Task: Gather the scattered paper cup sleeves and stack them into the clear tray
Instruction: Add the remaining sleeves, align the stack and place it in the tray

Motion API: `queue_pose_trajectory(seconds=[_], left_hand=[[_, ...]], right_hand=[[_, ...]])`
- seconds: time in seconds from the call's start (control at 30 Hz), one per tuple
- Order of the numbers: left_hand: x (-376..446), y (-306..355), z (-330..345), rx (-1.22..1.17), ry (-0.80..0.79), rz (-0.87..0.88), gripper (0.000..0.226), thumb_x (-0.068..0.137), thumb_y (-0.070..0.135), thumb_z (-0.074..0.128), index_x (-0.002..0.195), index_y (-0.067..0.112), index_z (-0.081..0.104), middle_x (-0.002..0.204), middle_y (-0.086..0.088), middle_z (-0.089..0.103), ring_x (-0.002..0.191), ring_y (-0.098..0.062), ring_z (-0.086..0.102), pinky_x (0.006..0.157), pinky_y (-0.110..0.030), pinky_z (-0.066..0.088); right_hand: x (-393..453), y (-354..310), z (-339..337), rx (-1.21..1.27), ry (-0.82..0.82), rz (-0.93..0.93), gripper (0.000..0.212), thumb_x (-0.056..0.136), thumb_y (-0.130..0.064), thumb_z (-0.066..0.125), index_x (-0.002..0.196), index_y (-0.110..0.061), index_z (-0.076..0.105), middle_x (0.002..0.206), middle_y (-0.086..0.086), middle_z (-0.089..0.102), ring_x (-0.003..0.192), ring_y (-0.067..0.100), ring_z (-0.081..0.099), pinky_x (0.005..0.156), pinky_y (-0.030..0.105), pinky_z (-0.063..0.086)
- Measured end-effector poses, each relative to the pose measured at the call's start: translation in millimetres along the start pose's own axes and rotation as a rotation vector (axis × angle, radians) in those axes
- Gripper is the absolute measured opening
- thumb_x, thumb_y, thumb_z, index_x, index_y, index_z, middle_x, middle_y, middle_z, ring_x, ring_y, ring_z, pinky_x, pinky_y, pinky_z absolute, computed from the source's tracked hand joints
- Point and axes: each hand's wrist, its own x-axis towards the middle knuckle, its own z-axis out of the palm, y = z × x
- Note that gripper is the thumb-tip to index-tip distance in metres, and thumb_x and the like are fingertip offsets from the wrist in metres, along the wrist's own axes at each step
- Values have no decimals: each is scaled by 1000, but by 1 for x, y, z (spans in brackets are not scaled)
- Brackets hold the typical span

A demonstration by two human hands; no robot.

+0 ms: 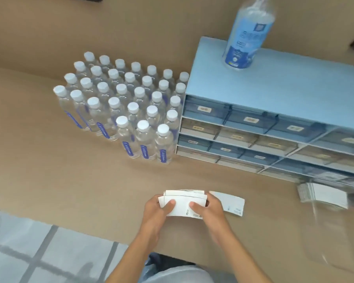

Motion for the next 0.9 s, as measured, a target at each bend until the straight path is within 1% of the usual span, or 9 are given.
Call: queue_pose_trajectory(seconds=[0.13,0.23,0.3,0.4,0.47,0.57,0.67,0.8,0.9], left_hand=[[-9,-20,46,131,-103,33,12,89,9,70,100,14,70,94,-6,79,82,-19,72,74,-36,58],[-18,-27,75,221,-153,68,19,85,13,70,104,12,64,102,-12,75,87,-20,70,81,-41,57],[-22,-33,92,268,-177,118,24,81,16,67,104,14,61,101,-7,74,82,-6,69,75,-26,57],[-24,-45,110,354,-183,181,21,88,3,65,104,14,59,96,2,72,74,11,66,67,-10,51],[-28,-51,117,377,-167,211,27,88,-1,64,110,15,61,100,3,74,81,8,67,70,-10,51],[-34,-64,118,382,-136,255,33,89,0,64,115,19,62,103,1,74,94,-8,69,81,-22,55],[-41,-80,115,374,-115,296,35,91,1,62,117,25,60,105,-1,71,99,-19,67,87,-33,56],[-46,-92,117,351,-136,343,44,89,4,62,126,27,51,119,19,60,114,-9,59,97,-25,49],[-50,-95,121,302,-163,348,51,85,27,67,131,28,47,125,23,55,123,-3,52,100,-15,43]], right_hand=[[-14,32,-47,69,139,-33,35,83,0,68,112,-21,66,102,-1,78,94,16,74,77,27,58],[-21,51,-74,91,201,-72,38,81,4,67,104,-27,68,100,-2,79,90,16,75,73,26,58],[-23,61,-88,93,242,-100,39,81,5,66,102,-28,67,102,0,78,92,17,74,79,33,59],[-24,76,-103,67,267,-159,40,84,2,64,114,-23,60,112,1,74,102,20,70,91,41,56],[-27,84,-107,66,264,-204,43,86,-5,63,123,-27,57,120,-3,69,110,16,66,96,35,53],[-32,93,-104,105,281,-219,33,90,-30,61,122,-36,57,120,-18,65,110,2,62,90,12,46],[-34,100,-96,108,332,-223,20,94,-45,51,109,-34,61,109,-17,68,103,3,63,84,9,45],[-31,109,-86,103,393,-239,16,101,-33,48,104,-29,63,108,-18,69,104,0,63,86,11,46],[-31,113,-83,111,427,-279,18,103,-17,48,107,-22,65,110,-14,68,108,4,63,91,16,47]])
